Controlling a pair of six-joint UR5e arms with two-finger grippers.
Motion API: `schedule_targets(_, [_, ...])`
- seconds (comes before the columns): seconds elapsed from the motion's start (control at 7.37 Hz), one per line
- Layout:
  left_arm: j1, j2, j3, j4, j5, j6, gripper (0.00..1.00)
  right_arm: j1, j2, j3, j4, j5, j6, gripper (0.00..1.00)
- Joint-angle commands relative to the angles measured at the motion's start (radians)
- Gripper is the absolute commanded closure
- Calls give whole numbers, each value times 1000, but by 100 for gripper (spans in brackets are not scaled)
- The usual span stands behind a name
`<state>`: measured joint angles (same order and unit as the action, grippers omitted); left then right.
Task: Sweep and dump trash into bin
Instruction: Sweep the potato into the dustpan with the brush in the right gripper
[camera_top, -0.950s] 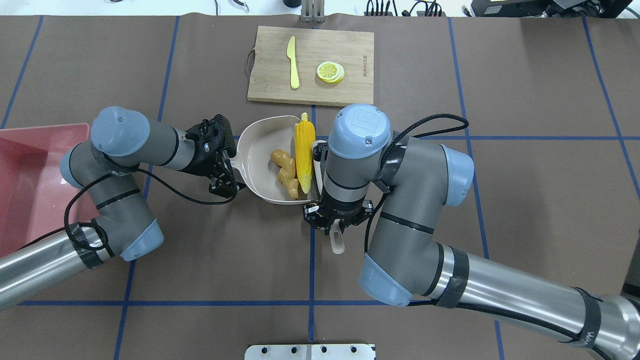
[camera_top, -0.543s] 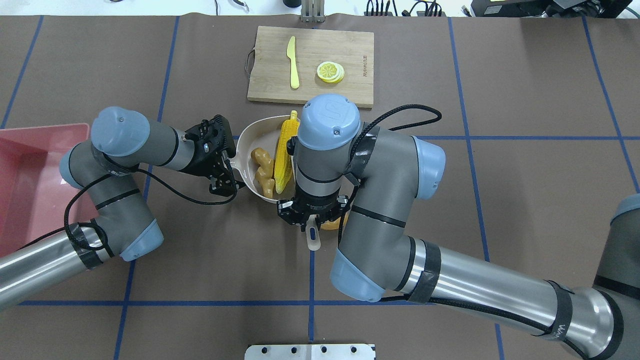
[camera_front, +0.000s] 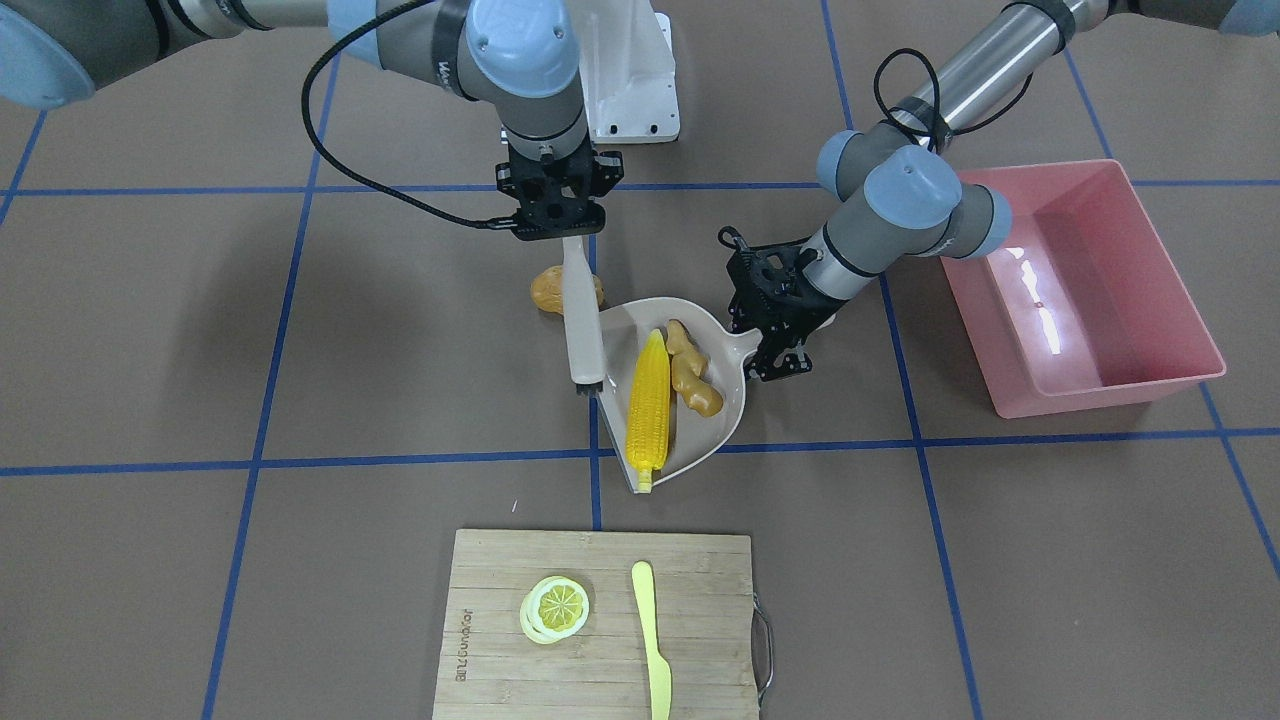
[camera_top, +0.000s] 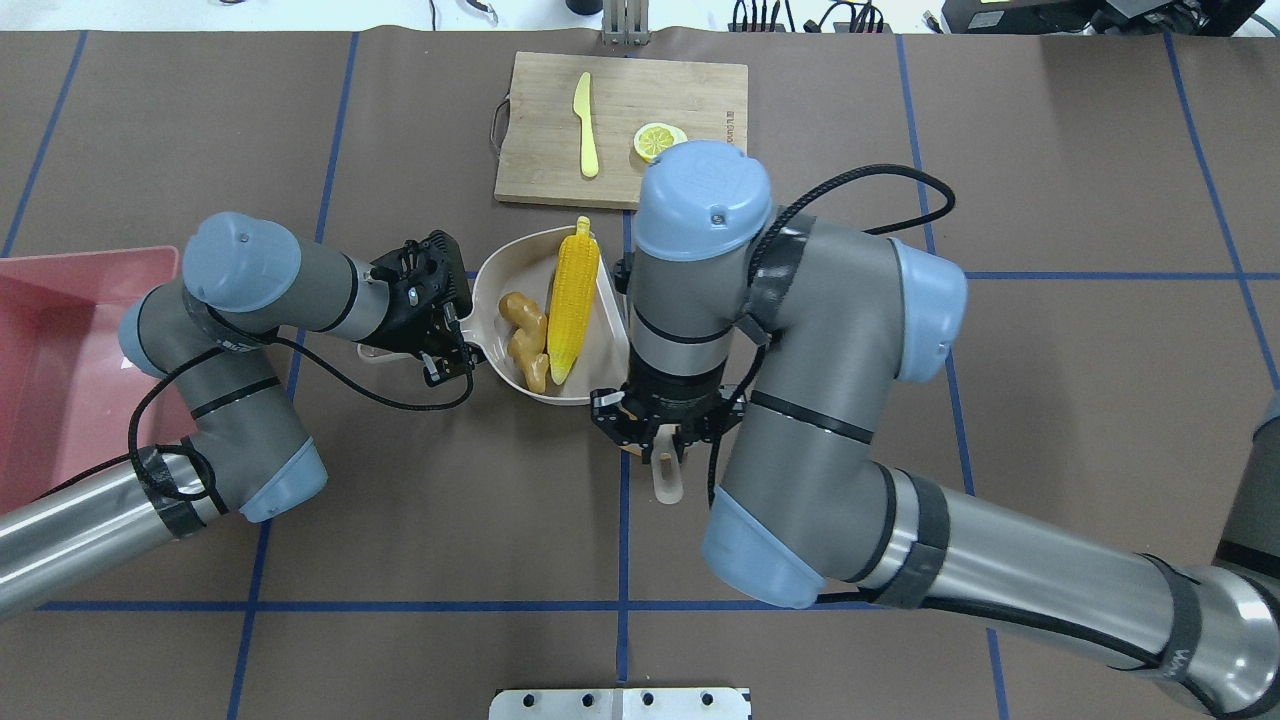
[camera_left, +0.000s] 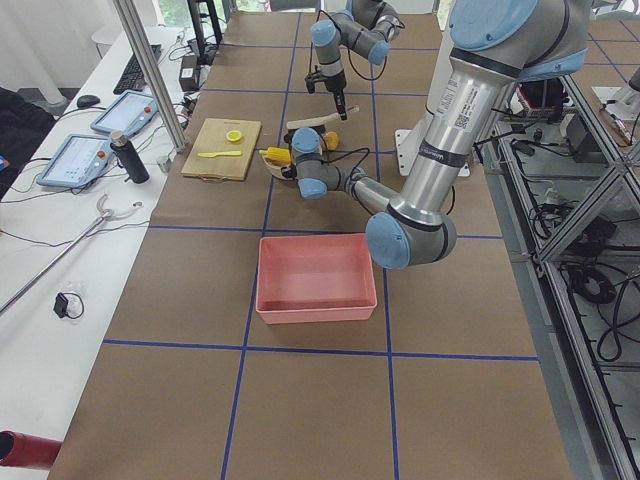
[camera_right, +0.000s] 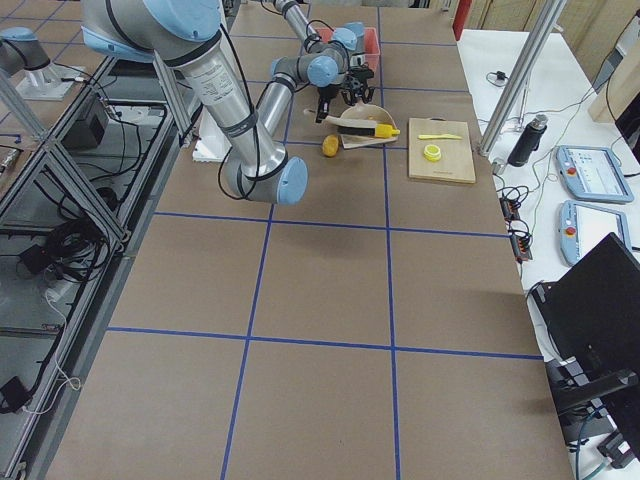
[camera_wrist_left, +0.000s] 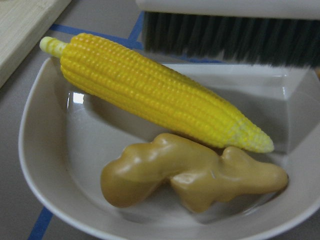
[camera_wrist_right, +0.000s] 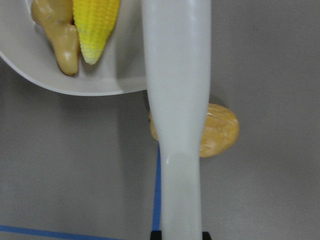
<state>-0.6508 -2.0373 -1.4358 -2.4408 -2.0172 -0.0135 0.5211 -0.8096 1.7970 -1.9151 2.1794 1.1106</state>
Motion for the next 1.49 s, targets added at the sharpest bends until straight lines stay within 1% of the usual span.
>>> schedule_targets(0.0, [-1,3,-2,6,0,49,100,5,-104,140,-61,2,123,100])
schedule_targets(0.14, [-1,3,-3,8,0,91,100,-6,-109,145,-61,5,161,100])
schedule_targets(0.27, [-1,6,-21,38,0,133,100,-24,-111,140,-61,14,188,100])
schedule_targets(0.54, [-13,14,-137,193,0,254,100,-47,-123,134,-51,61,267,100])
schedule_targets(0.68, [-12,15,-191,279,0,282,100,-50,-125,134,-50,86,291,100])
schedule_targets(0.81, [-10,14,-193,307,2,283,100,-52,-119,136,-48,88,296,100])
schedule_targets(0.95, [-7,15,-195,307,2,283,100,-52,-114,136,-48,89,296,100])
schedule_targets(1.22, [-1,74,-224,307,6,285,100,-52,-106,142,-48,95,296,100])
schedule_targets(1.36, [2,77,-241,307,6,285,100,-50,-112,159,-51,129,302,100])
